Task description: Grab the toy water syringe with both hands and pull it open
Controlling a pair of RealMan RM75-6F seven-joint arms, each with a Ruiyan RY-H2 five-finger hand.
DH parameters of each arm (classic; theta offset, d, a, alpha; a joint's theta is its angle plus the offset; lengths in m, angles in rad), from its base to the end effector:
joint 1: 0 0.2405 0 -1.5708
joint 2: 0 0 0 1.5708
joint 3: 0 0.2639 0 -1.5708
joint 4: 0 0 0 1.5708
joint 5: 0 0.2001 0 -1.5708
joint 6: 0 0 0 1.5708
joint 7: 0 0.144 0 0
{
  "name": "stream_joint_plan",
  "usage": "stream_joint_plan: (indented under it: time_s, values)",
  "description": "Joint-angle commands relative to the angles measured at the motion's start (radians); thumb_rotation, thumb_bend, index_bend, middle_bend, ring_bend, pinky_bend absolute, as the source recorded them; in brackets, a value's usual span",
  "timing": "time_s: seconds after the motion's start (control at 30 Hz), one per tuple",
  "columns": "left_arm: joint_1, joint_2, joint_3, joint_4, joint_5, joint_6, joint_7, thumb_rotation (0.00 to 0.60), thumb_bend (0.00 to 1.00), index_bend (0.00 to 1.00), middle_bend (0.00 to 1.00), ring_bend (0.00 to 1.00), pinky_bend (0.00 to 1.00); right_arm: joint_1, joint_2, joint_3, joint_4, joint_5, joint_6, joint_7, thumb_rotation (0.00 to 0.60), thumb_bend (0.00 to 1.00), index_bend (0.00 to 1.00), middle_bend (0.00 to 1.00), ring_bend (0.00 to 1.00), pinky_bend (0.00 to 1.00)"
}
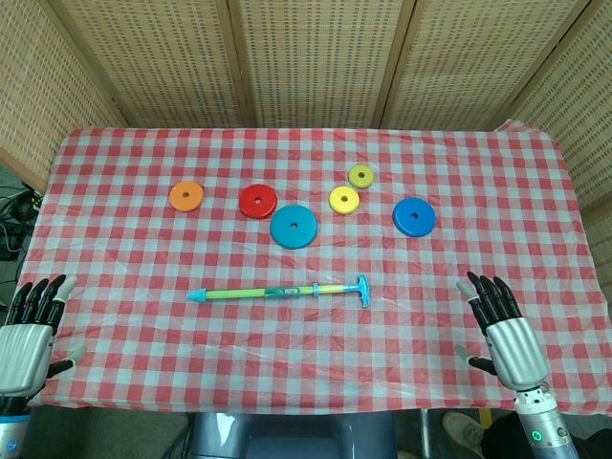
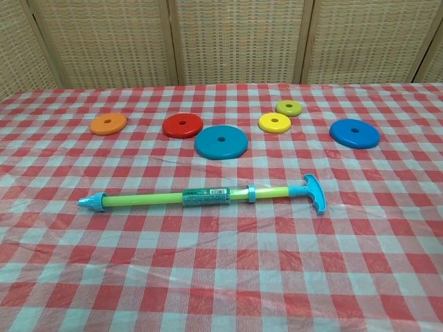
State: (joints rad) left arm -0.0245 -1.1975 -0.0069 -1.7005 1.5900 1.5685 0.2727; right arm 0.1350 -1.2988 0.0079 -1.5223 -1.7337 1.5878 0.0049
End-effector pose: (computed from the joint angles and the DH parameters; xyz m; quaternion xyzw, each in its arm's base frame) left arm -0.2874 0.1524 0.1425 -0.6191 -0.3420 -0.3694 0.6028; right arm -0.2720 -0.1819 0.1175 0.6356 -0.3313 0.4893 0.4969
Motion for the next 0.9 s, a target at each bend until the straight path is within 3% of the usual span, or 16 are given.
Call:
stream_joint_plan:
  time_s: [0.03, 0.9]
  values:
    - [-0.001, 0.0, -0.002, 0.002, -0.002, 0.0, -0.007, 0.6, 0.0, 0.0, 0.0, 0.0, 0.0, 0.0, -0.001, -0.002, 0.0, -0.002, -0.001, -0.004, 0.6, 0.13, 0.0, 0.0, 0.0, 0.0]
    - [0.0, -0.01, -0.006, 0.004, 0.007, 0.013, 0.003, 0.6, 0.0, 0.0, 0.0, 0.0, 0.0, 0.013, -0.015, 0.009, -0.006, 0.011, -0.025, -0.019, 0.6, 0.13, 0.0, 0.0, 0.0, 0.0]
